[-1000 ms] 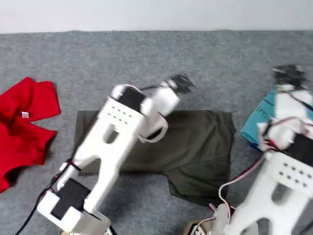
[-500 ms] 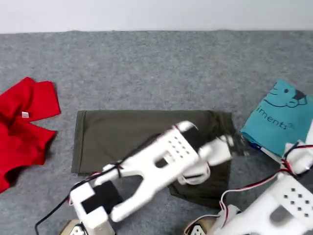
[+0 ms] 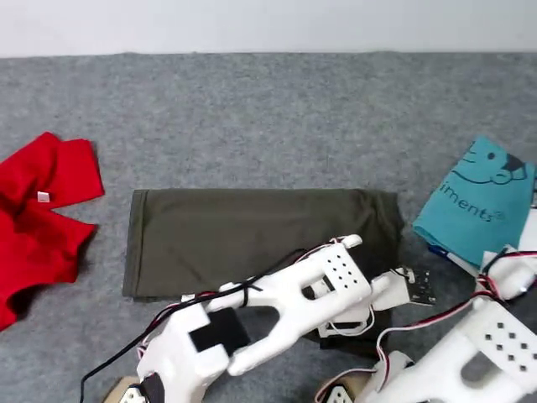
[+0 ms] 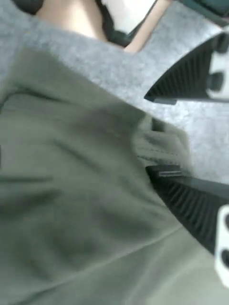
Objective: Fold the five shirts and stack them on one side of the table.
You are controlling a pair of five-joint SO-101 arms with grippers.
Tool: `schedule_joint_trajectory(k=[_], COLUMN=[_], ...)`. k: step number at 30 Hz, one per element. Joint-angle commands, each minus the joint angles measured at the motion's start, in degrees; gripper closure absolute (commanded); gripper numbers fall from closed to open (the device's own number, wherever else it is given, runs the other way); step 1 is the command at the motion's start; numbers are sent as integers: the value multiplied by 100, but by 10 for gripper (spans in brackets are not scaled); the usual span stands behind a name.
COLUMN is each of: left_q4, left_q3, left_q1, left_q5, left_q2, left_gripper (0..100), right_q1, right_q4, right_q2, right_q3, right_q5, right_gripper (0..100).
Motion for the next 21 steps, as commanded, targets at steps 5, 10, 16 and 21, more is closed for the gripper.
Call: schedule_joint_trajectory(k=[5, 10, 16, 21], left_q4=[-440, -123, 519, 703], left_q3=[-330, -769, -1631, -2202], left_q1=[35, 35, 9, -202], left_q5=[264, 167, 70, 70], left_q2=[387, 387, 387, 387], left_gripper=[884, 988, 985, 985], right_q1=[66, 66, 66, 66], right_q4=[-22, -84, -286, -303], right_q2=[-119, -75, -66, -66], right_q3=[-53, -53, -44, -44], right_q5=[0, 0, 0, 0], right_gripper=[987, 987, 987, 987])
